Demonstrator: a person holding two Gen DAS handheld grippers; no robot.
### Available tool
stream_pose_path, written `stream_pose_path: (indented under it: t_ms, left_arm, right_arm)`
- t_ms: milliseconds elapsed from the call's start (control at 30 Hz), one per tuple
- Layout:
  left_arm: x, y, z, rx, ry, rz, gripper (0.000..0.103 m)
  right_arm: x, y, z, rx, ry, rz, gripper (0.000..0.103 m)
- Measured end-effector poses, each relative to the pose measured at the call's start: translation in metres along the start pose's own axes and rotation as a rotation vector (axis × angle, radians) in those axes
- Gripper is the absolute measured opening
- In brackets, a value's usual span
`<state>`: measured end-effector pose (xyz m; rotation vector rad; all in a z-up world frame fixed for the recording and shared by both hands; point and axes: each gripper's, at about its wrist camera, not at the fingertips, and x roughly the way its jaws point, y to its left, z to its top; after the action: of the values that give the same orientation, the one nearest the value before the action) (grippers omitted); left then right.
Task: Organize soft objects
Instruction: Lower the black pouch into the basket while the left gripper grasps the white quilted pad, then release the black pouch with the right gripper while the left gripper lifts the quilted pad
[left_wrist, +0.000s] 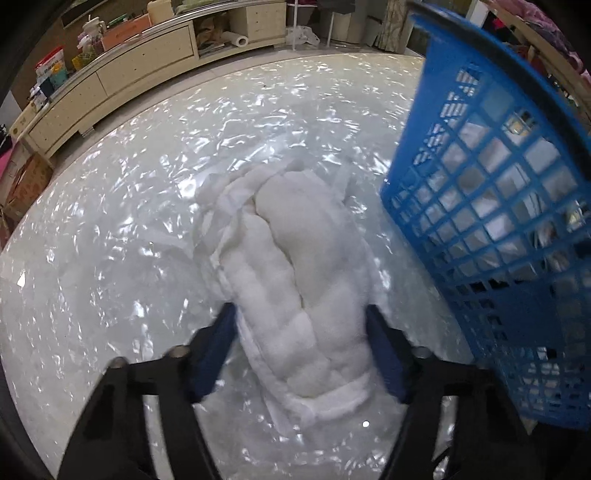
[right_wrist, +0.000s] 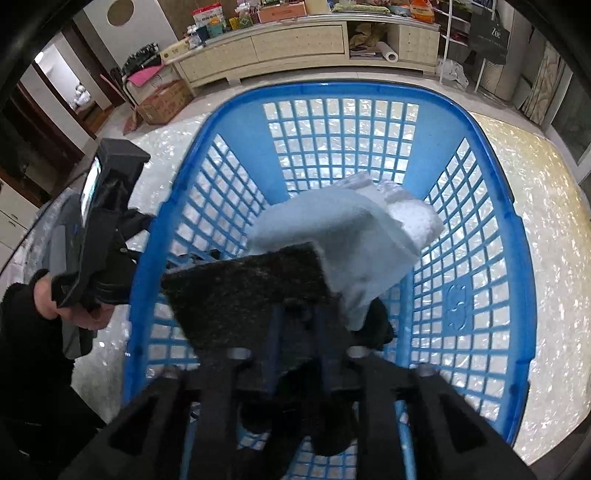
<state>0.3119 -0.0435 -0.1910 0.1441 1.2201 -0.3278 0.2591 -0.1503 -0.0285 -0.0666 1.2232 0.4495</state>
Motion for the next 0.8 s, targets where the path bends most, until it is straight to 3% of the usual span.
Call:
stream_pose_path:
  t_ms: [33, 67, 200, 500, 800]
  left_arm:
    - [-0.003, -0.001, -0.003, 0.002, 0.0, -0.004, 0.05]
    - [-0.005, -0.001, -0.006, -0.003, 0.001, -0.01, 0.042]
    - [-0.015, -0.002, -0.024, -0.019, 0.003, -0.019, 0.031]
    - [-0.084, -0.012, -0.059, -0.01, -0.068, -0.064, 0.03]
    - [-0.162, -0.038, -0.075, 0.04, -0.166, -0.065, 0.03]
  right_arm:
    - [0.0, -0.001, -0.003, -0.003, -0.007, -0.007, 0.071]
    - [-0.003, 0.002, -0.005, -0.013, -0.022, -0.048, 0.076]
    - [-0.014, 0.002, -0.012, -0.014, -0.049, -0.07, 0.076]
    - [-0.044, -0.015, -0.031, 0.048, -0.109, -0.091, 0.076]
    - [-0.067, -0.015, -0.058, 0.057, -0.14, -0.115, 0.094]
